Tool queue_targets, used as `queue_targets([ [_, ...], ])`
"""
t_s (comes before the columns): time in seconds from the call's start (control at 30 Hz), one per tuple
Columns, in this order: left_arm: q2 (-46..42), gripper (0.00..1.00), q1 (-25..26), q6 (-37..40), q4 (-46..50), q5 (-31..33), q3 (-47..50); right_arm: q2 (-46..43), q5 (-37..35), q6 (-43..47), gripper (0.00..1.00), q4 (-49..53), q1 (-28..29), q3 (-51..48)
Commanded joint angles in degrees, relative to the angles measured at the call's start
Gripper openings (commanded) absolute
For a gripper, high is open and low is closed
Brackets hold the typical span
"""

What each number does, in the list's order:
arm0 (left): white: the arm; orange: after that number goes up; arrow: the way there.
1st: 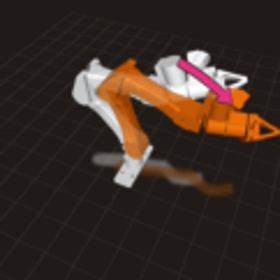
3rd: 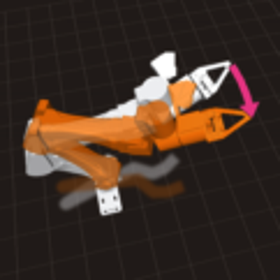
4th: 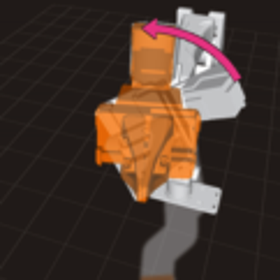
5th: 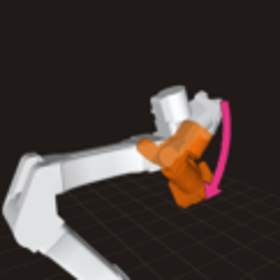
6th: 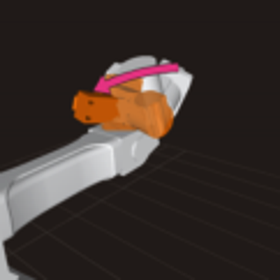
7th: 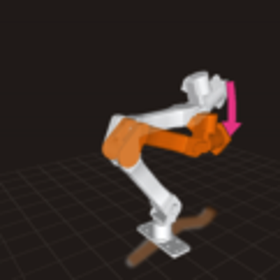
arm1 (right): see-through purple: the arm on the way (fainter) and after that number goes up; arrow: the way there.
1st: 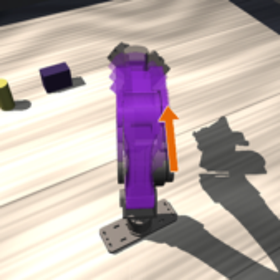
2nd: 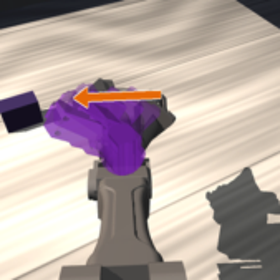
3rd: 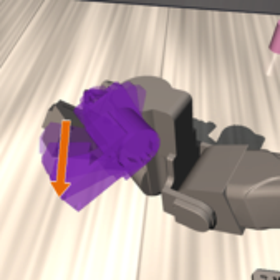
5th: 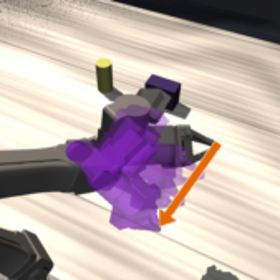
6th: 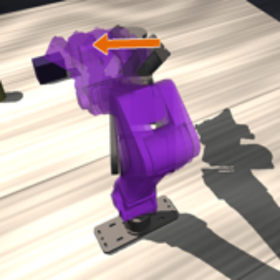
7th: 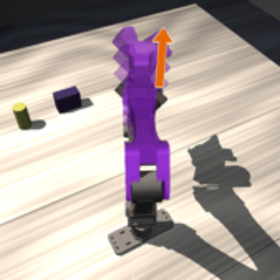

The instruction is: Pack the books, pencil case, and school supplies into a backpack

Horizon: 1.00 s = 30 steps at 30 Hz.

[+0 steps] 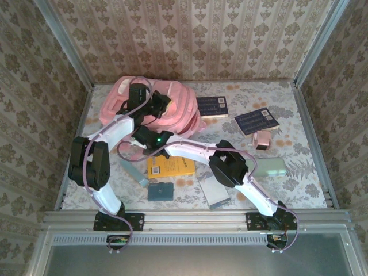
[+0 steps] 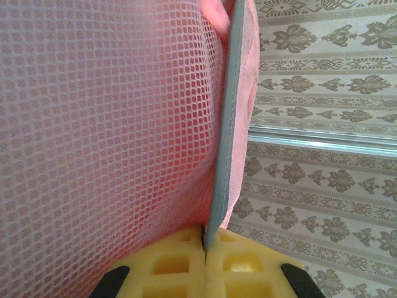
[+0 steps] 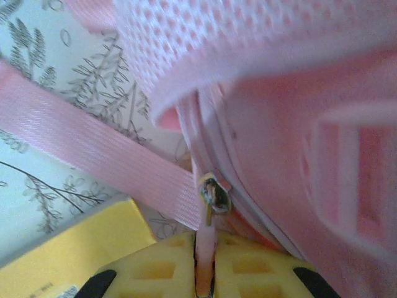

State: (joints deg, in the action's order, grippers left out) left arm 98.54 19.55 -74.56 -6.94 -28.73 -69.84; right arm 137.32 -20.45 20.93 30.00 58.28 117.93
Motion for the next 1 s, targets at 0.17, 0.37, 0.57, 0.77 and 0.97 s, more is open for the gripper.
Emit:
queue_targets([
  [0.17, -0.4, 0.0, 2.0, -0.9, -6.5, -2.9, -3.6, 3.9, 4.7, -1.6, 0.25, -1.2, 2.2, 8.8],
  [0.37, -0.5, 0.0, -0.2, 11.9, 1.7, -5.6, -6.9, -2.7, 1.3, -2.1, 0.51, -5.7, 1.5, -0.6],
  [0.57, 1.9, 0.0, -3.8, 26.2, 11.3, -10.6, -12.3, -13.4, 2.0, -5.0, 0.58, -15.0, 1.0, -16.7],
  [0.77, 4.7, 0.0, -5.5, 40.0, 24.3, -10.0, -19.6, -24.0, 4.8, -9.3, 0.58, -25.9, 0.0, -32.1],
  [0.97, 7.3, 0.0, -5.4, 50.1, 35.7, -0.7, -26.3, -34.7, 8.2, -15.4, 0.56, -35.5, -2.7, -44.9],
])
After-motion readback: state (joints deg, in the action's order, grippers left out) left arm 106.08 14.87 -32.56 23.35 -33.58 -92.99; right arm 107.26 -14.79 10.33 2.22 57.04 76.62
